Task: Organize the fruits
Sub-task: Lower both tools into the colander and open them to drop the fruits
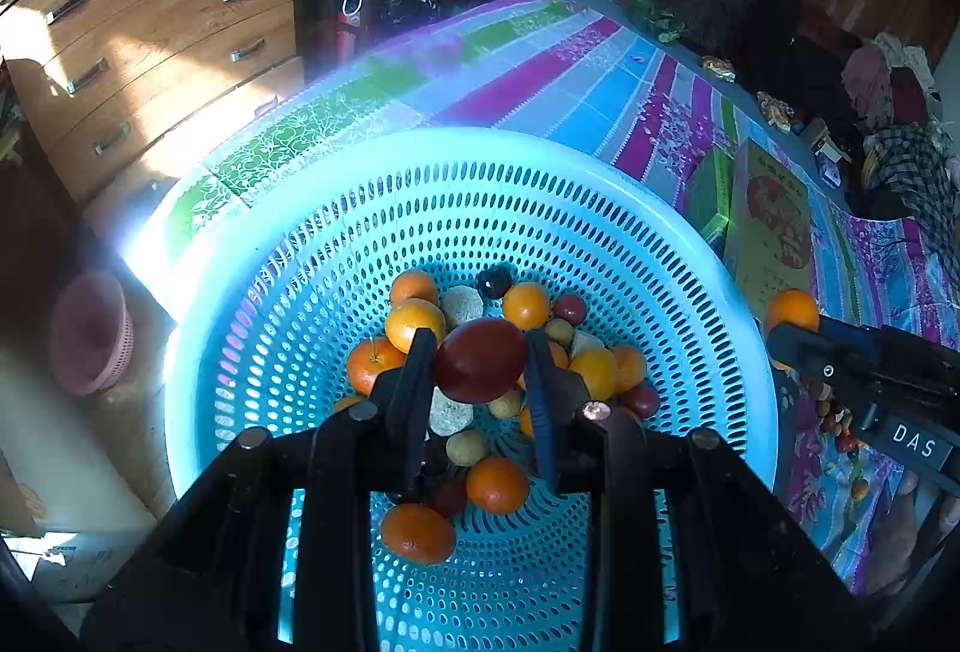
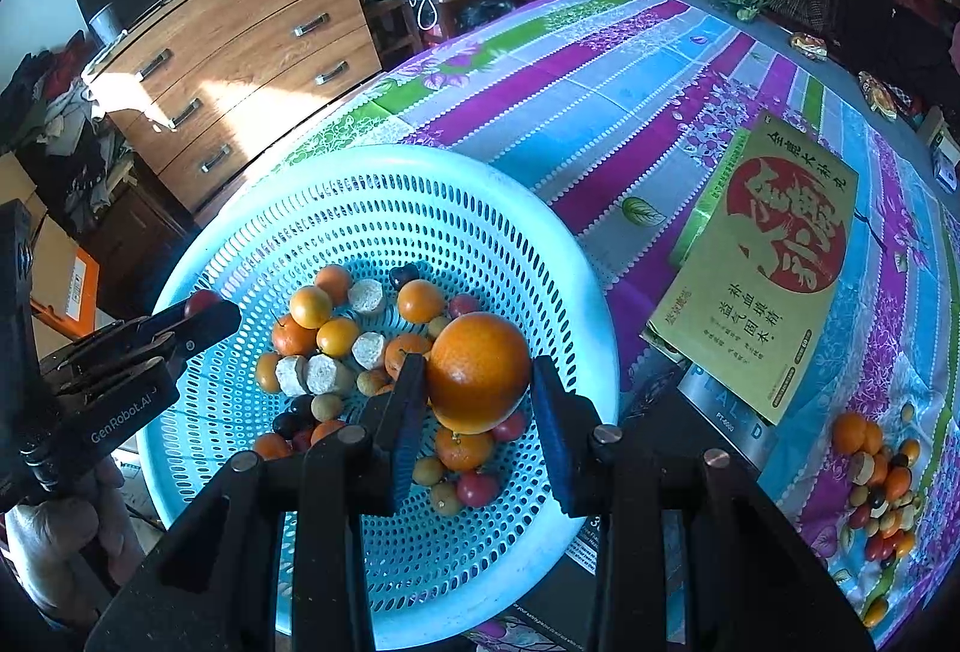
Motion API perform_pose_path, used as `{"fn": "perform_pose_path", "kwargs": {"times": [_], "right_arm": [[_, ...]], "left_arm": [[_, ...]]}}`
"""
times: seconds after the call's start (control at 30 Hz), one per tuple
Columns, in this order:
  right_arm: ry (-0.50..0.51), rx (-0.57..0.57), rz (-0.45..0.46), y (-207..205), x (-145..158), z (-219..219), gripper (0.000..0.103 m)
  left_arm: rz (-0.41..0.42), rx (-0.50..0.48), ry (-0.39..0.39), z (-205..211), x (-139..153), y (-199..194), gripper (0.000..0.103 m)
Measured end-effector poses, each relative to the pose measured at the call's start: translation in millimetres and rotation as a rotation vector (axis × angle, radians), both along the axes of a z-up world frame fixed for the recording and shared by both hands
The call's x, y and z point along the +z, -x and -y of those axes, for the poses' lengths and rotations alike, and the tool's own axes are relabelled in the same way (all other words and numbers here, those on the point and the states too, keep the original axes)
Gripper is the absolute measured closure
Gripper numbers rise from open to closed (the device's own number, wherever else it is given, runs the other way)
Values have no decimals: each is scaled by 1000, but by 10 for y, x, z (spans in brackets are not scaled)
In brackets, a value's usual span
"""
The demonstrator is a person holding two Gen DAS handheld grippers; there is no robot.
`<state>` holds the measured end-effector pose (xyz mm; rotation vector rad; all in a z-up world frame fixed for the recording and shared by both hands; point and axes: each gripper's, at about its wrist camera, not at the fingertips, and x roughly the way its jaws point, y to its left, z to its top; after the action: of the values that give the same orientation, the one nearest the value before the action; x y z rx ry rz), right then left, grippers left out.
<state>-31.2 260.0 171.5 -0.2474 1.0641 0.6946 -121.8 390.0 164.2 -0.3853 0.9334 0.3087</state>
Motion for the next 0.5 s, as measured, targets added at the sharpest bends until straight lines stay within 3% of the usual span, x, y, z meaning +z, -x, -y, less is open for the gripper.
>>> {"fn": "perform_pose_path", "kwargs": {"times": [0.5], "right_arm": [[1, 3, -3, 2, -30, 2, 64]], "left_arm": [[-9, -1, 6, 22, -49, -31, 73]]}}
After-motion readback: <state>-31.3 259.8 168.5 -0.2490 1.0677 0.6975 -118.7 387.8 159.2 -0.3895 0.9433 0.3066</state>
